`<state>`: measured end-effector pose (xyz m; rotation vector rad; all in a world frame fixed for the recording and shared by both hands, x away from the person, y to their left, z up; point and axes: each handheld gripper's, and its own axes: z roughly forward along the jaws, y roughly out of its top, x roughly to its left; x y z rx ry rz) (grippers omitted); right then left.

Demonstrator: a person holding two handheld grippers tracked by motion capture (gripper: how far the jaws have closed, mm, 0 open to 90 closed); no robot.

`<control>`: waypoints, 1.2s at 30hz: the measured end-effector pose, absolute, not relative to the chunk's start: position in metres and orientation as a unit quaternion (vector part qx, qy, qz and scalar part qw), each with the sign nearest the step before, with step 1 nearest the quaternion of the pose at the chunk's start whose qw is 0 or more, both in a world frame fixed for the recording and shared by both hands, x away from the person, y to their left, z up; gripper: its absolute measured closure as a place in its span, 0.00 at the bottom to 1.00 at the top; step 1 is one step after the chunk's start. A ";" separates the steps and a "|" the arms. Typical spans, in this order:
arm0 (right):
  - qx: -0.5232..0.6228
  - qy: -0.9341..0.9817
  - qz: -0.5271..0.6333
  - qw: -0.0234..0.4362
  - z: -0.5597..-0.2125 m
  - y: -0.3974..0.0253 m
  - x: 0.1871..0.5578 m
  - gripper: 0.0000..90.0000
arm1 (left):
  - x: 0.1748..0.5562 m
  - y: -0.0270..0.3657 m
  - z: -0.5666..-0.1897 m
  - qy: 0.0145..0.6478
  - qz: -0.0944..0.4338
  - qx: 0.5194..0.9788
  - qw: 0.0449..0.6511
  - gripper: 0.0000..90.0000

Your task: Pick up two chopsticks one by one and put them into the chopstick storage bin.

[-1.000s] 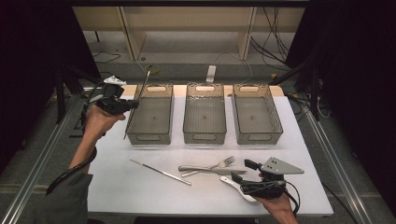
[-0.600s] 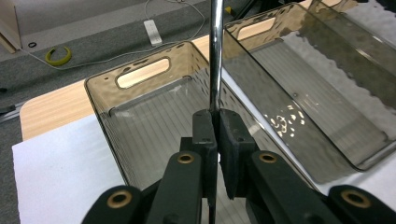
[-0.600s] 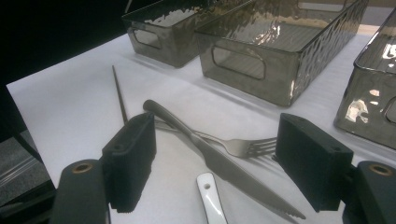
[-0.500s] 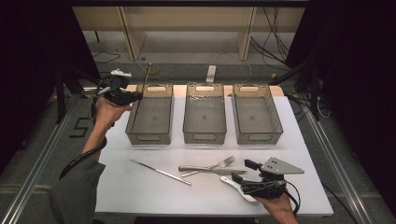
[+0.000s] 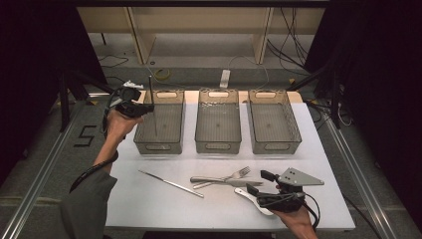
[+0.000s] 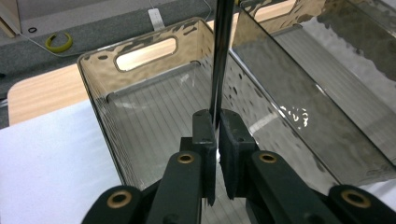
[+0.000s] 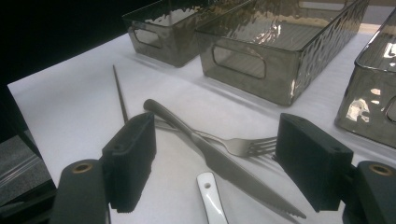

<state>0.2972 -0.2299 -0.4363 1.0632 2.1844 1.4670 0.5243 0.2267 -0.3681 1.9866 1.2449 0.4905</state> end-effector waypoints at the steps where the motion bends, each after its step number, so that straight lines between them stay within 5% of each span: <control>1: 0.370 0.761 0.511 0.152 -0.436 -0.230 0.297 0.33 | 0.524 0.226 -0.370 0.484 0.189 0.773 0.364 0.94; 36: 0.370 0.762 0.509 0.149 -0.437 -0.229 0.298 0.33 | 0.528 0.220 -0.365 0.491 0.162 0.779 0.355 0.93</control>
